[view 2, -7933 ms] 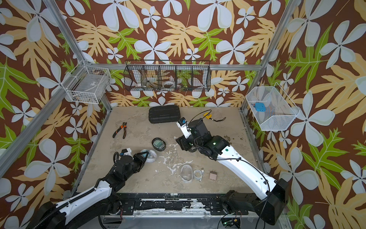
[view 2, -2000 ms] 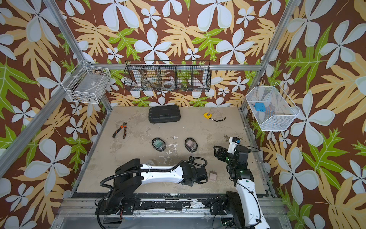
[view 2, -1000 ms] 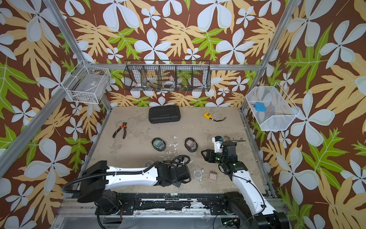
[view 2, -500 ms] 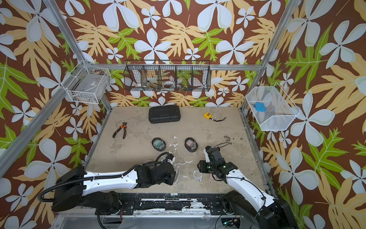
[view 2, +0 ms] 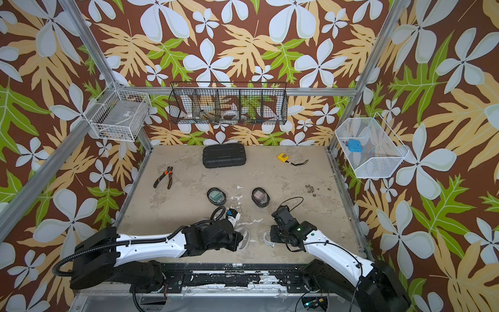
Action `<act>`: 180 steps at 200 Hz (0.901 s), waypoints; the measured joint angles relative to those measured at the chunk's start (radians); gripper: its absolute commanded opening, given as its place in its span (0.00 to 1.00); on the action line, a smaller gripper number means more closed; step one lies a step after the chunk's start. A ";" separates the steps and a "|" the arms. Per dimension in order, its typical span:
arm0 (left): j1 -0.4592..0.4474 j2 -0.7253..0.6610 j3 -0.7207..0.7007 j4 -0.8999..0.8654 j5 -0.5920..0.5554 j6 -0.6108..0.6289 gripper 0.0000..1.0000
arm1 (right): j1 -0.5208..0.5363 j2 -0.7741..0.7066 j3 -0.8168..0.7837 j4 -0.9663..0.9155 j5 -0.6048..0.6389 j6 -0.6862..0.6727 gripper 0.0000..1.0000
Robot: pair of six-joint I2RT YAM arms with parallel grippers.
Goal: Pack away charging kits
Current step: Pick up the charging cable from the center of the board.
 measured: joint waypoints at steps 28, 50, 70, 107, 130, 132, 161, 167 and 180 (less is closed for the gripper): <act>0.000 0.014 0.014 0.002 0.004 0.013 0.00 | 0.002 0.003 -0.023 -0.003 0.001 0.023 0.40; 0.000 0.024 0.022 0.010 0.007 0.017 0.00 | 0.004 0.020 -0.038 0.008 -0.005 0.033 0.38; 0.000 0.030 0.024 0.012 0.008 0.019 0.00 | 0.009 0.034 -0.051 0.050 -0.008 0.044 0.36; 0.001 0.052 0.055 0.011 0.011 0.028 0.00 | 0.010 0.041 -0.083 0.151 -0.017 0.053 0.23; 0.001 0.066 0.077 0.011 0.014 0.038 0.00 | 0.010 0.047 -0.094 0.187 -0.026 0.055 0.08; 0.001 0.068 0.079 0.010 0.014 0.039 0.00 | 0.010 0.048 -0.094 0.188 -0.027 0.056 0.06; 0.001 0.085 0.107 0.001 0.014 0.042 0.00 | 0.010 0.047 -0.077 0.173 -0.031 0.047 0.00; 0.001 0.087 0.112 -0.003 0.014 0.042 0.00 | 0.010 0.041 -0.072 0.167 -0.025 0.047 0.00; 0.003 0.092 0.125 -0.013 0.014 0.042 0.00 | 0.011 0.020 -0.061 0.112 -0.014 0.036 0.00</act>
